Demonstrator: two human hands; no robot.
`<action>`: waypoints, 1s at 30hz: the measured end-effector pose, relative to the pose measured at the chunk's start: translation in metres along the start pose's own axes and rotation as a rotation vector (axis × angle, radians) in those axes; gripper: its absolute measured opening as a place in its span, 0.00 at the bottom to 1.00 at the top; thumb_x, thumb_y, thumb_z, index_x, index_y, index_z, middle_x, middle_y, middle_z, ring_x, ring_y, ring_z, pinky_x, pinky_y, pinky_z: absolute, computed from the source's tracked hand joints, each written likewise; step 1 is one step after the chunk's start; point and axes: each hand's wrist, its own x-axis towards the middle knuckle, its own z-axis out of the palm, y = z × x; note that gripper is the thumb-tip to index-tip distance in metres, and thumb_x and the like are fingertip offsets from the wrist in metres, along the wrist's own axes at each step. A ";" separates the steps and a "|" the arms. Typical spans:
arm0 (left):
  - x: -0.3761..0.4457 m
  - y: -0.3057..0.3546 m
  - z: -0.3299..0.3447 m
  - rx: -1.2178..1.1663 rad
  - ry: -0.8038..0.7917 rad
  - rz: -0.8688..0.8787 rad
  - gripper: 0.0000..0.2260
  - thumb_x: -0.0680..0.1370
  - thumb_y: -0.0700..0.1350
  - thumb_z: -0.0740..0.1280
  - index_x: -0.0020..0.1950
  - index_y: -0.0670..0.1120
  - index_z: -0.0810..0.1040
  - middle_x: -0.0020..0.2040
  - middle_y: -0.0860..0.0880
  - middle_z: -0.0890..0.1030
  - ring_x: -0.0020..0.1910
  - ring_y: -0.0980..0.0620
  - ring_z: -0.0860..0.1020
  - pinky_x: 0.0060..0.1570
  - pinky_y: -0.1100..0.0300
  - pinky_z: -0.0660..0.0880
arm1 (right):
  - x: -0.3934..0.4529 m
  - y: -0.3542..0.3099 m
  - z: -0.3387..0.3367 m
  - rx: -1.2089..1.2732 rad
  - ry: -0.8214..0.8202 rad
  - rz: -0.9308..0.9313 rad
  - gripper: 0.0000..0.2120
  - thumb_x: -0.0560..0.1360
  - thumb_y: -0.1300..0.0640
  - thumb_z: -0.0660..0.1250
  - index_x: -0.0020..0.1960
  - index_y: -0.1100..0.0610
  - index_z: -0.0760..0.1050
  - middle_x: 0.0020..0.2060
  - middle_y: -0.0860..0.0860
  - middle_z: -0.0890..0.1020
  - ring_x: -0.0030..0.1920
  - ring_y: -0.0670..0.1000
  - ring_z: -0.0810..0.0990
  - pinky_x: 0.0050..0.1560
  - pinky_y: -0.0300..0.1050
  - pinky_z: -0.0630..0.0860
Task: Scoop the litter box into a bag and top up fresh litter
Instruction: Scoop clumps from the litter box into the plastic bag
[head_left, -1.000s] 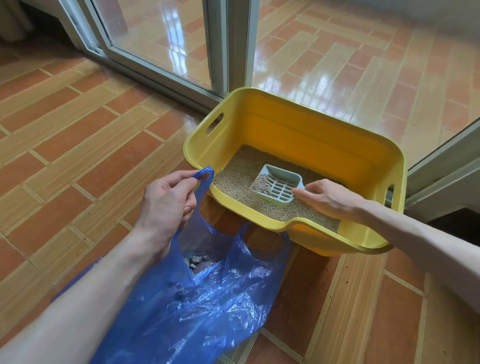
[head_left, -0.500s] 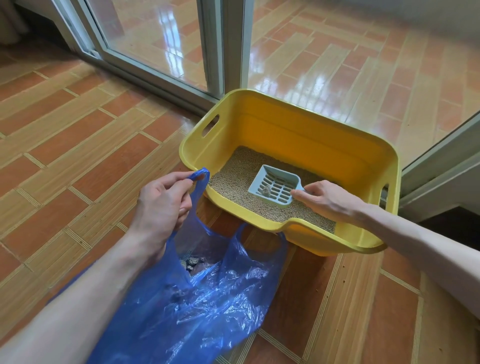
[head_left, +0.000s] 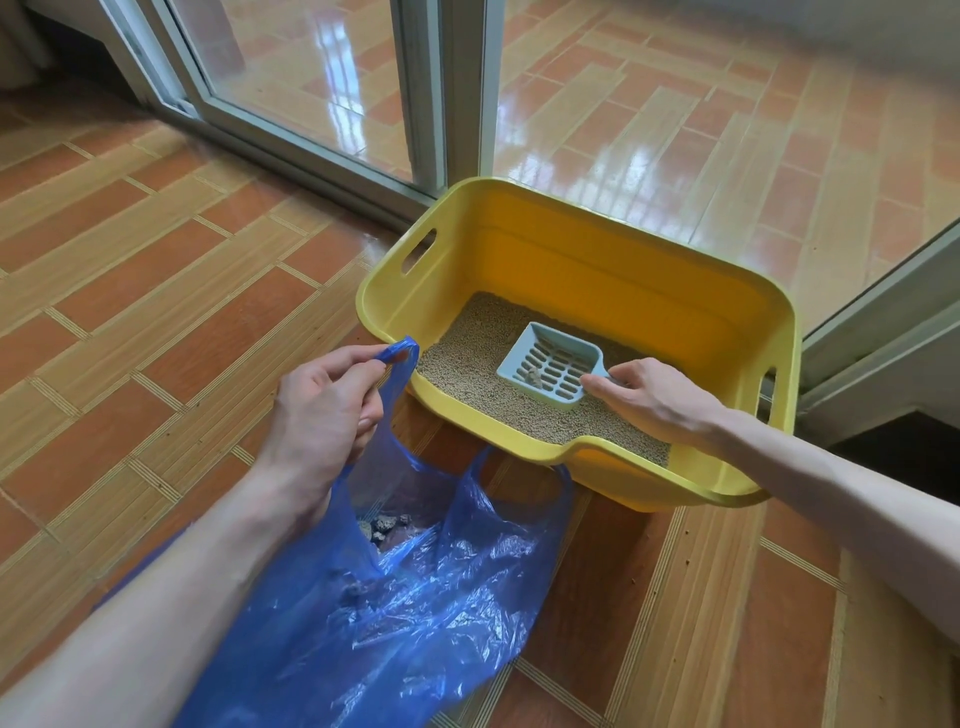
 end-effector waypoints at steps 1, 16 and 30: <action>0.000 0.000 0.000 0.001 0.000 0.000 0.10 0.84 0.40 0.62 0.56 0.44 0.83 0.24 0.51 0.63 0.19 0.56 0.56 0.20 0.69 0.54 | 0.000 0.000 0.000 0.004 0.004 0.003 0.25 0.81 0.37 0.59 0.34 0.53 0.72 0.26 0.49 0.70 0.27 0.49 0.65 0.30 0.45 0.59; -0.003 0.002 0.000 -0.004 -0.021 0.003 0.11 0.84 0.41 0.62 0.55 0.45 0.84 0.24 0.51 0.63 0.20 0.56 0.57 0.20 0.68 0.55 | -0.020 -0.024 -0.014 0.001 0.049 -0.126 0.27 0.80 0.34 0.58 0.34 0.54 0.68 0.27 0.49 0.67 0.28 0.50 0.61 0.30 0.45 0.57; -0.007 0.005 -0.001 -0.012 0.000 -0.001 0.10 0.84 0.40 0.61 0.57 0.44 0.83 0.24 0.51 0.64 0.20 0.57 0.57 0.20 0.67 0.56 | -0.099 -0.123 -0.011 -0.154 -0.065 -0.241 0.30 0.78 0.31 0.57 0.35 0.57 0.67 0.25 0.49 0.68 0.27 0.49 0.66 0.29 0.44 0.62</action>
